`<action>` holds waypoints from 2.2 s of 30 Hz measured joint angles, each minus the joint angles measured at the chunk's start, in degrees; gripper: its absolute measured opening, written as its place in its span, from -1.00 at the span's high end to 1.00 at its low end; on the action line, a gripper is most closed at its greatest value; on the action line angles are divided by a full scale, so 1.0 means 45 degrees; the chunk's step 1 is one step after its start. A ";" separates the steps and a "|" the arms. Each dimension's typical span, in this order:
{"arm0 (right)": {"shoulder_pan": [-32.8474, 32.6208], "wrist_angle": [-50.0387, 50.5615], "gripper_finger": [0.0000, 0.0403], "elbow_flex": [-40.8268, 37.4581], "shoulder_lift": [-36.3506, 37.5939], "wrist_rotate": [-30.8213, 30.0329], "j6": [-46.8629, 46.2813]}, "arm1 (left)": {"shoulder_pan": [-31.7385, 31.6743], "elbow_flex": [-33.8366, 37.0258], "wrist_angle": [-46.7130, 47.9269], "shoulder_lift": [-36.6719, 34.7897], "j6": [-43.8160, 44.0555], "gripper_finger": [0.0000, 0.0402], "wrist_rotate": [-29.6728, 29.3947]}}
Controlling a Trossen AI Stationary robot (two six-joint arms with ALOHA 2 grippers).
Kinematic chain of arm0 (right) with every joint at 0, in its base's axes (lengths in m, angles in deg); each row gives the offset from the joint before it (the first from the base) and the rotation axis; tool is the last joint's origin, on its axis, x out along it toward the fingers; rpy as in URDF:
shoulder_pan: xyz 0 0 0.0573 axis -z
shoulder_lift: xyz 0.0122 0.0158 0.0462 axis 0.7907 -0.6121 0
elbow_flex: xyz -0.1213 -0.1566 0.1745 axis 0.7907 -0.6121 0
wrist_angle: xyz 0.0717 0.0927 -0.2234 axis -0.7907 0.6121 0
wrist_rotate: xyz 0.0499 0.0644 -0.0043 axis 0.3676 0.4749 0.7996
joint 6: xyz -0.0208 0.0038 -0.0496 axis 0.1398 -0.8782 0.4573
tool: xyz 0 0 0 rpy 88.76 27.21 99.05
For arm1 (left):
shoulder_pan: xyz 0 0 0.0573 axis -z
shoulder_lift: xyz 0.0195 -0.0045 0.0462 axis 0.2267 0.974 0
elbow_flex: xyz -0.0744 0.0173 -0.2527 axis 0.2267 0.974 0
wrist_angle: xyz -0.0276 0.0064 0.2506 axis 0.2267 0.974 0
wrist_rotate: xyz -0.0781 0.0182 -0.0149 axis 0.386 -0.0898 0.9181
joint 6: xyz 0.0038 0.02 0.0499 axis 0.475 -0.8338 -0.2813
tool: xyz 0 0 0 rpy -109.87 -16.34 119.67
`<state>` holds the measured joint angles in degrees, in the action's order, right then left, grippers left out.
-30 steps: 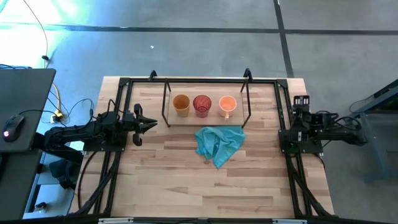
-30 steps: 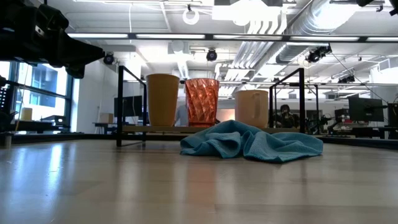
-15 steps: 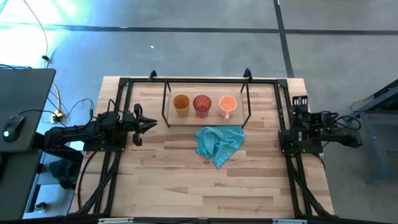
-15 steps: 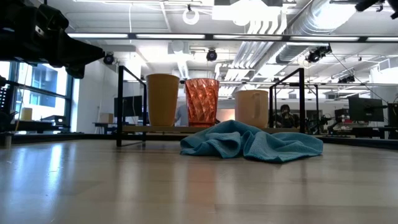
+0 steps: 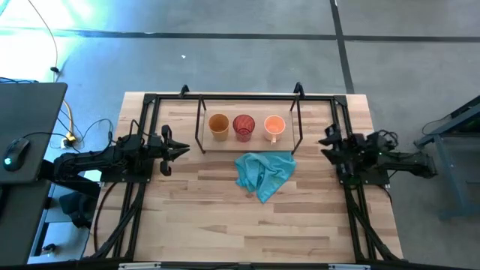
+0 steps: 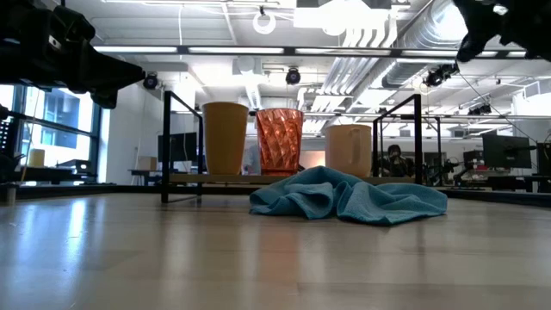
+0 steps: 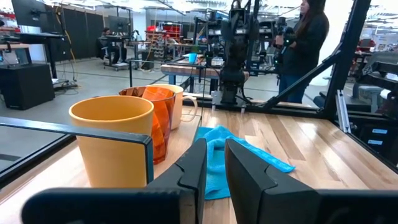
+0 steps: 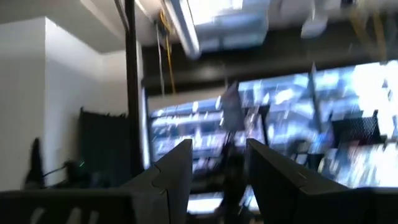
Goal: Stack small to large cups/mugs on shelf
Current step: Return to Home Position
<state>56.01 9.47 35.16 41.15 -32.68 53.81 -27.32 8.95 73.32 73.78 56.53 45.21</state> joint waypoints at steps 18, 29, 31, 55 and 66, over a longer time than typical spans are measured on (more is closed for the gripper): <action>-0.0002 0.4687 0.30 -0.0005 0.0000 0.0421 -0.1995 | -0.0005 0.0000 0.0000 0.0000 0.0000 0.77 0.0000; 0.0003 0.6295 0.30 -0.0005 -0.0018 -0.0763 -0.0393 | 0.0000 0.0000 0.0000 0.0000 0.0000 0.77 0.0000; -0.0002 0.6295 0.30 -0.0005 -0.0034 -0.0766 -0.0019 | -0.0005 -0.0002 0.0000 0.0000 0.0000 0.77 0.0000; 0.0001 0.6277 0.30 -0.0005 -0.0039 -0.0606 0.1107 | -0.0005 0.0000 -0.0002 0.0000 0.0000 0.77 0.0000; -0.0001 0.6279 0.30 -0.0005 -0.0039 -0.0616 0.1107 | -0.0001 0.0000 0.0000 0.0000 0.0000 0.77 0.0000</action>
<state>56.01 37.73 35.14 40.97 -35.45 58.79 -27.32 8.95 73.32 73.78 56.53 45.21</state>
